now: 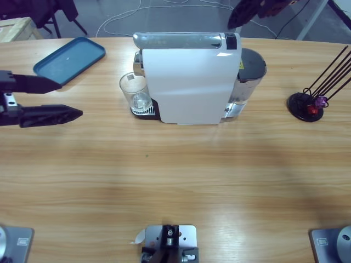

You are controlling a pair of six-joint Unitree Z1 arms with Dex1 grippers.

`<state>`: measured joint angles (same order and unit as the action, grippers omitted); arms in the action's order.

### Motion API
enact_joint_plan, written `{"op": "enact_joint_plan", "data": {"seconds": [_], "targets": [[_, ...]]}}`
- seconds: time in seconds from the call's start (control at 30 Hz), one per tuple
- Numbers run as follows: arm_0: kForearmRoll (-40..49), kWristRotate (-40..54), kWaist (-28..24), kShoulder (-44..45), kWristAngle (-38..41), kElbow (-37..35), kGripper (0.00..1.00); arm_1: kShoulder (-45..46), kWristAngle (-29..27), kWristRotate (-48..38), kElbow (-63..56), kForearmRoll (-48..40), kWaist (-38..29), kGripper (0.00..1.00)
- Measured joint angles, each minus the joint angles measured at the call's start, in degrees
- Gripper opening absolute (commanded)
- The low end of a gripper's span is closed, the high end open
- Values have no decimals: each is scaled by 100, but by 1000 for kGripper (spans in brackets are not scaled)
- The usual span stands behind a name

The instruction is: Pour coffee

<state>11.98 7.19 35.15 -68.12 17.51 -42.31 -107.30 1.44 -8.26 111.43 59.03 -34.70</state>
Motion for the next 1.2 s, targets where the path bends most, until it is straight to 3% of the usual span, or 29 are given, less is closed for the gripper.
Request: {"op": "enact_joint_plan", "data": {"seconds": [0.8, 1.2], "targets": [[-1, 0, 0, -7, -1, 13, 1000, -120, -40, 54, -92, -15, 0, 0], [-4, 0, 1, -7, -1, 14, 1000, -73, -431, 191, 389, 91, 13, 0]]}}
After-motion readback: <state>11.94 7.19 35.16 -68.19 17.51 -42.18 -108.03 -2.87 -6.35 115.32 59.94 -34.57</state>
